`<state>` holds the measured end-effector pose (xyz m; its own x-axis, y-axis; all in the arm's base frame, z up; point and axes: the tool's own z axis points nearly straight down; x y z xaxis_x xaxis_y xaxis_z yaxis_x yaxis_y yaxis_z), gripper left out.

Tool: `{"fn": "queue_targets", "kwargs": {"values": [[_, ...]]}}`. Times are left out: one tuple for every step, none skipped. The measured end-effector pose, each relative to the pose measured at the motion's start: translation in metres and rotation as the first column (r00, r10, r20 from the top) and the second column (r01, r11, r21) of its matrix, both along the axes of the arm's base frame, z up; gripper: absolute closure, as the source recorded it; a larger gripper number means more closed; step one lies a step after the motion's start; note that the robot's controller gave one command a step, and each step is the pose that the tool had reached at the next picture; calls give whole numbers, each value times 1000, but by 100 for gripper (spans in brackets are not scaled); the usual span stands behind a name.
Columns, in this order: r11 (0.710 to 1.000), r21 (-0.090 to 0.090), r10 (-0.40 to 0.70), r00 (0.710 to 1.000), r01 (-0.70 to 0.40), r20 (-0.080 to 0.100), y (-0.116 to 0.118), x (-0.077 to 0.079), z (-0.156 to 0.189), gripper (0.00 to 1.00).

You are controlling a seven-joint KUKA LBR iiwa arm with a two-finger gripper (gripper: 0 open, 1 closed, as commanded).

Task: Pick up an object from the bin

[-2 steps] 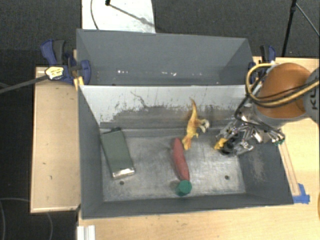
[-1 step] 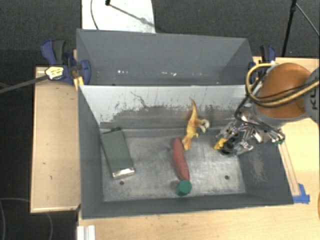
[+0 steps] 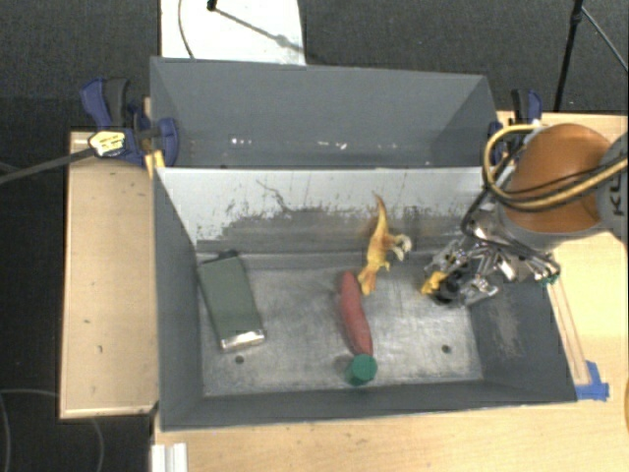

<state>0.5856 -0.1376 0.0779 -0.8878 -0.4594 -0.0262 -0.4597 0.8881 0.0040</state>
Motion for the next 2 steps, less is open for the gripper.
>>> {"fn": "queue_targets", "kwargs": {"values": [[1000, 0, 0, 1000, 0, 0, 0, 0, 0, 100], [1000, 0, 0, 1000, 0, 0, 0, 0, 0, 100]]}}
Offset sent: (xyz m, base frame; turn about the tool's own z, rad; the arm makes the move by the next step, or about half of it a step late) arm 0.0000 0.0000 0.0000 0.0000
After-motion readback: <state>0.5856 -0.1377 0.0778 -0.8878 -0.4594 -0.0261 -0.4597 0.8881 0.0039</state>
